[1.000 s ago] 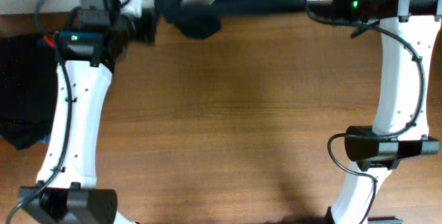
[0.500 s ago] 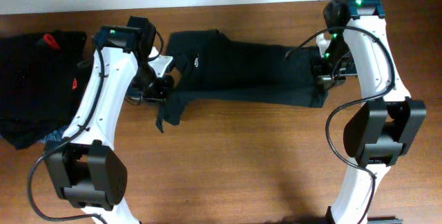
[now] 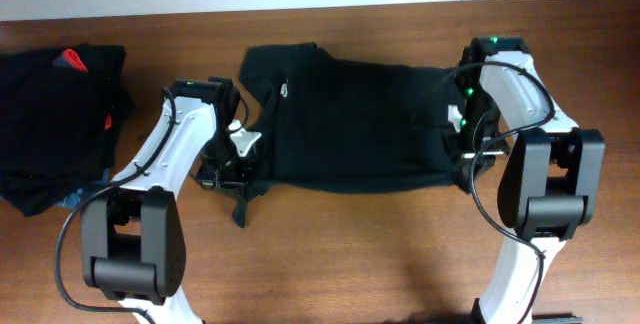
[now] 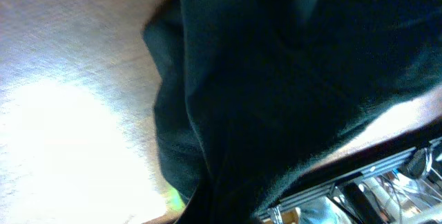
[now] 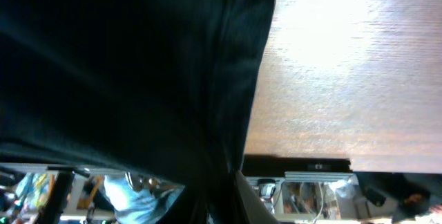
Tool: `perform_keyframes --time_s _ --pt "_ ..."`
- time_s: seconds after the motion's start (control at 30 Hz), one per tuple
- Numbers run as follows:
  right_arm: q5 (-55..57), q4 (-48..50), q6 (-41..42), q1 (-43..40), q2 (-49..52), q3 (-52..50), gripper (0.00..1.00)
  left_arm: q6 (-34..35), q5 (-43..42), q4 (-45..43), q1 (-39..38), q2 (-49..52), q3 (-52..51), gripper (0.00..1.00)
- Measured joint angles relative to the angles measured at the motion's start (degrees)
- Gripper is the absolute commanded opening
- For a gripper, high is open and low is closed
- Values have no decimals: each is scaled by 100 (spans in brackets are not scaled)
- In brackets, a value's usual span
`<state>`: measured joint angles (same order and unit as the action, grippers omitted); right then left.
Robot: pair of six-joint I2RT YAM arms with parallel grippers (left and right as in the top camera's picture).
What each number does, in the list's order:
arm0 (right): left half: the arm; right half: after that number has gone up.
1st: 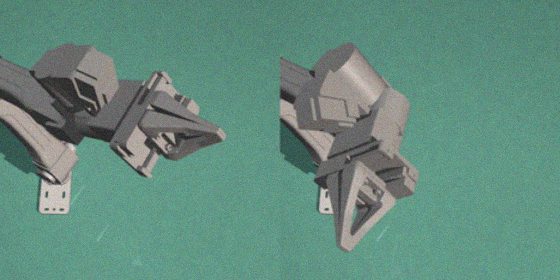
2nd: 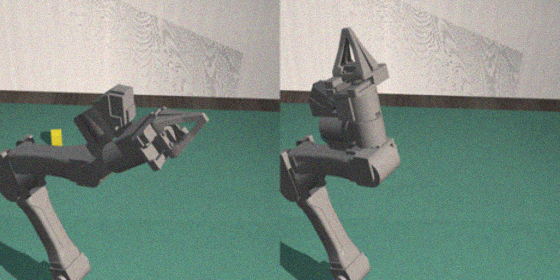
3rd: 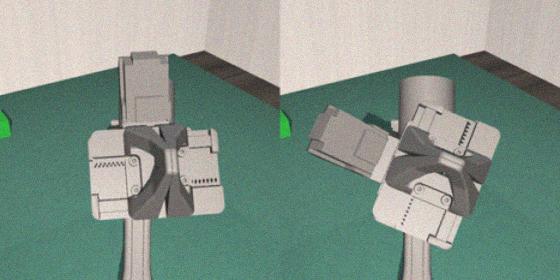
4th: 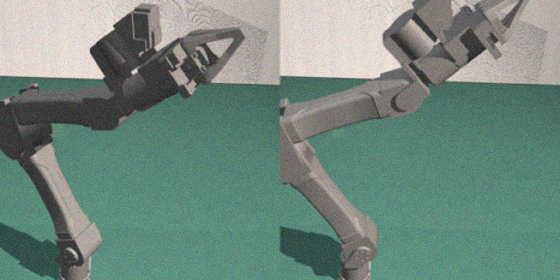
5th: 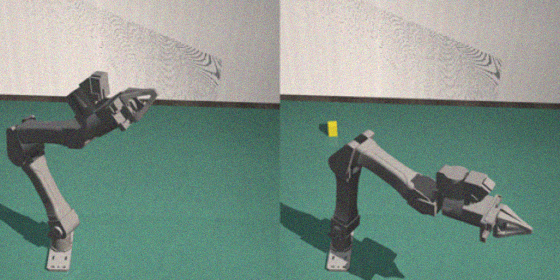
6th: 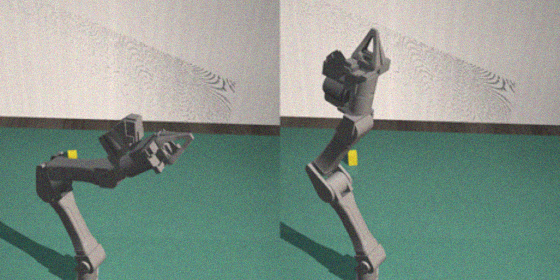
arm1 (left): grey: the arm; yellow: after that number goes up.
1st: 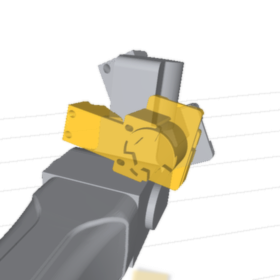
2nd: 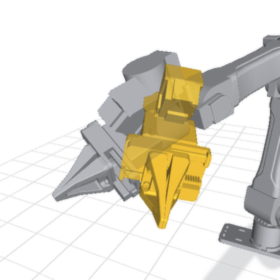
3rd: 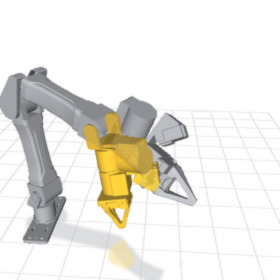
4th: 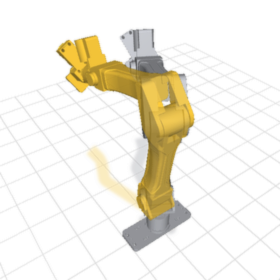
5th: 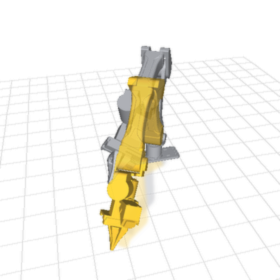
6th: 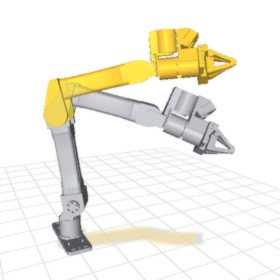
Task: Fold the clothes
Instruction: 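Pull the shirt corners outward with both grippers to flatten it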
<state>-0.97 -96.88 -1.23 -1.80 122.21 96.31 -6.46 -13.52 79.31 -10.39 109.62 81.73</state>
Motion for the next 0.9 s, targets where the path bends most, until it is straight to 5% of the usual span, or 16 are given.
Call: perform_keyframes --time_s 0.1,0.13,0.43,0.5,0.57,0.6,0.63,0.7,0.9 --pt "-20 61 -15 -4 0 -232 35 -20 -66 39 -42 0 -96 84" --pt "-20 94 -9 -4 0 -295 38 -22 -74 39 -92 0 -107 86" --pt "-22 157 -9 -4 0 527 38 -17 -37 -260 -249 0 599 82" --pt "-22 236 -11 -4 -2 1110 33 22 120 -765 -225 0 1051 69" --pt "-22 463 -7 -4 -7 1836 29 44 348 -1755 -155 -9 1451 41" --pt "-20 522 -9 -4 -22 2216 29 63 442 -2277 -127 -13 1506 40" --pt "-22 533 -9 -7 -33 2380 29 90 490 -2524 -107 -13 1543 40" --pt "-22 562 -26 -9 -61 2894 29 90 610 -2959 -76 -9 1547 63" --pt "-22 400 -55 -9 -76 3248 29 109 669 -2623 -55 588 1556 63"
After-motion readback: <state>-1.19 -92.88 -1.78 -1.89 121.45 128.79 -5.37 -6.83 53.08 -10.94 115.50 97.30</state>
